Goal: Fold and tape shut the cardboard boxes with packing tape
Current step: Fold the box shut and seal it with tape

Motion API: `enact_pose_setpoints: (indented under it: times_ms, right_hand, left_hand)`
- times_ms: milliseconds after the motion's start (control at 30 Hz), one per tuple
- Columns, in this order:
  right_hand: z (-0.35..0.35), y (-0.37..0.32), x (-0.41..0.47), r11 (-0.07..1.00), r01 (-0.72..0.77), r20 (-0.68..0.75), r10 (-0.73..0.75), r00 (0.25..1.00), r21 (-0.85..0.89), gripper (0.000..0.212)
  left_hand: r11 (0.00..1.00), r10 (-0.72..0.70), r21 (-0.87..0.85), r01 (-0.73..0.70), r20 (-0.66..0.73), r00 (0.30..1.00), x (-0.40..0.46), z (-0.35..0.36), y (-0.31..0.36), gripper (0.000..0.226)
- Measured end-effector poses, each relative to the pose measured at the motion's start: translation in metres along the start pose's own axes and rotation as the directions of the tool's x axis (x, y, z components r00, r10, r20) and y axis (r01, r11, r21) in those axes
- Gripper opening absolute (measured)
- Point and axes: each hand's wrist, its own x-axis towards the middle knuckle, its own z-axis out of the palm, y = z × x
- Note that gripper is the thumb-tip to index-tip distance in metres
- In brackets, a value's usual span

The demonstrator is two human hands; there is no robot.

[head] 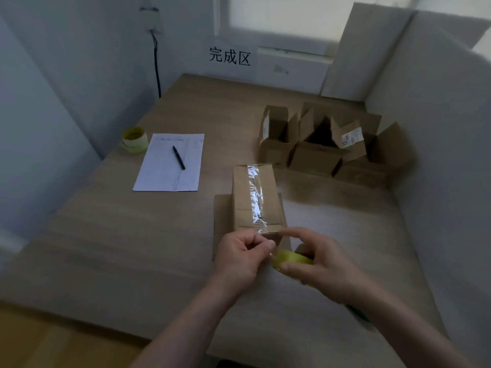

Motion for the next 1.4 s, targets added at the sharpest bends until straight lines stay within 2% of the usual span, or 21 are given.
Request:
enact_pose_setpoints:
  times_ms: [67,100,167,200,233,267,300,333,400,500,633,900,1133,1233,1267,1300,1367,1400]
  right_hand:
    - [-0.001,0.015,-0.014,0.983,-0.051,0.084,0.036,0.996,0.178,0.067]
    - [0.000,0.022,-0.020,0.971,-0.046,0.114,0.019,0.993,0.237,0.070]
    - [-0.001,0.035,-0.026,0.955,-0.006,0.070,-0.015,0.997,0.296,0.063]
    - [-0.005,0.037,-0.025,0.974,0.005,0.006,-0.007,1.000,0.227,0.058]
    - [-0.011,0.042,-0.021,0.999,-0.001,-0.064,0.004,0.998,0.042,0.054]
    - [-0.018,0.044,-0.014,0.969,-0.022,-0.106,-0.004,0.994,-0.245,0.055]
    - [-0.023,0.045,-0.005,0.873,-0.052,-0.126,-0.011,0.992,-0.485,0.058]
    - [-0.028,0.044,0.004,0.786,-0.080,-0.147,-0.014,0.989,-0.613,0.060]
    - [-0.031,0.041,0.026,0.734,-0.080,-0.161,-0.041,0.986,-0.675,0.059]
    - [-0.026,0.047,0.050,0.648,0.007,-0.124,-0.157,0.980,-0.761,0.056]
    - [-0.022,0.062,0.064,0.603,0.040,-0.136,-0.244,0.960,-0.797,0.055]
    - [-0.017,0.073,0.081,0.533,0.107,-0.107,-0.355,0.929,-0.839,0.051]
    - [-0.010,0.081,0.089,0.567,0.203,-0.002,-0.340,0.941,-0.799,0.045]
    - [-0.010,0.087,0.090,0.570,0.255,0.040,-0.361,0.932,-0.781,0.046]
    - [-0.011,0.088,0.091,0.574,0.273,0.053,-0.369,0.928,-0.772,0.047]
    - [-0.012,0.089,0.092,0.578,0.291,0.063,-0.380,0.923,-0.762,0.047]
    - [-0.013,0.088,0.094,0.577,0.315,0.078,-0.398,0.914,-0.754,0.047]
    - [-0.013,0.088,0.095,0.571,0.325,0.084,-0.407,0.910,-0.754,0.047]
  left_hand:
    - [0.999,-0.024,-0.039,0.021,-0.075,0.997,-0.006,-0.001,-0.008,0.022]
    - [0.999,-0.032,-0.037,0.028,-0.100,0.994,-0.009,-0.001,-0.012,0.023]
    - [0.999,0.011,0.054,-0.003,-0.162,0.987,-0.015,0.000,-0.022,0.024]
    - [0.991,0.065,0.130,-0.038,-0.211,0.975,-0.016,0.001,-0.026,0.025]
    - [0.978,0.119,0.200,-0.066,-0.268,0.956,-0.016,0.001,-0.029,0.025]
    - [0.965,0.164,0.250,-0.083,-0.320,0.933,-0.014,0.000,-0.033,0.026]
    - [0.954,0.199,0.286,-0.096,-0.355,0.914,-0.011,-0.001,-0.035,0.028]
    - [0.942,0.230,0.318,-0.107,-0.378,0.897,-0.008,-0.001,-0.037,0.030]
    - [0.922,0.258,0.378,-0.088,-0.428,0.866,0.001,-0.003,-0.040,0.033]
    - [0.874,0.294,0.483,-0.045,-0.454,0.841,0.017,-0.008,-0.043,0.035]
    - [0.819,0.317,0.573,-0.022,-0.420,0.850,0.027,-0.007,-0.048,0.028]
    - [0.808,0.302,0.589,-0.007,-0.405,0.863,0.038,-0.012,-0.057,0.021]
    - [0.864,0.216,0.501,0.049,-0.456,0.863,0.045,-0.019,-0.073,0.021]
    - [0.945,0.106,0.316,0.083,-0.534,0.839,0.046,-0.022,-0.075,0.023]
    - [0.957,0.096,0.282,0.067,-0.526,0.845,0.047,-0.023,-0.075,0.029]
    - [0.940,0.163,0.340,0.013,-0.482,0.861,0.047,-0.025,-0.076,0.034]
    - [0.805,0.366,0.573,-0.154,-0.275,0.889,0.049,-0.027,-0.076,0.046]
    - [0.721,0.412,0.650,-0.238,-0.127,0.902,0.052,-0.028,-0.077,0.051]
